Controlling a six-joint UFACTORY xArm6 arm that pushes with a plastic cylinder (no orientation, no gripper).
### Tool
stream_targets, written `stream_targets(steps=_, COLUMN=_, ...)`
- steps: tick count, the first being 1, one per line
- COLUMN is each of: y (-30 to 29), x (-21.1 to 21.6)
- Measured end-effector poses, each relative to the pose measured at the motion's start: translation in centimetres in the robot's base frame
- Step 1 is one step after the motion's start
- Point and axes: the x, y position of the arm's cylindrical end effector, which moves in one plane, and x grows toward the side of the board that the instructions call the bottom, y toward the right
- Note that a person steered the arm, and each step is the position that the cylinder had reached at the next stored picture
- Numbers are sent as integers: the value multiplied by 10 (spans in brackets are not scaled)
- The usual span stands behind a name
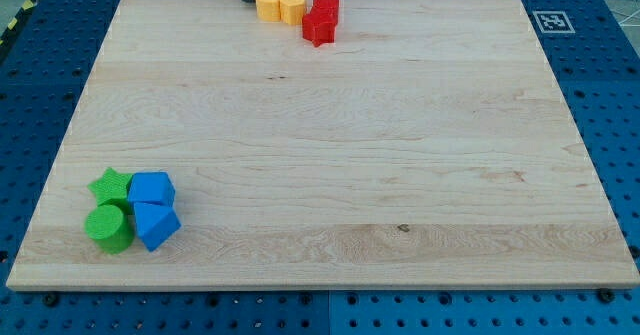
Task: Push the yellow heart closer to the red star
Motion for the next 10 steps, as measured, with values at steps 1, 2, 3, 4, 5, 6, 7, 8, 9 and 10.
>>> stream_targets(steps=1, y=19, x=10)
stream_targets(steps=2, y=22, x=29)
stream_targets(steps=3, y=23, x=50)
stream_targets(steps=4, y=30, x=57)
stream_targets(steps=5, y=9, x=32)
stream_targets(steps=6, y=-5, x=0)
stream_targets(steps=7, y=-18, x=3)
stream_targets(steps=8, y=-52, x=39)
stream_targets(steps=9, y=-52, x=80)
stream_targets(steps=10, y=-12, x=95)
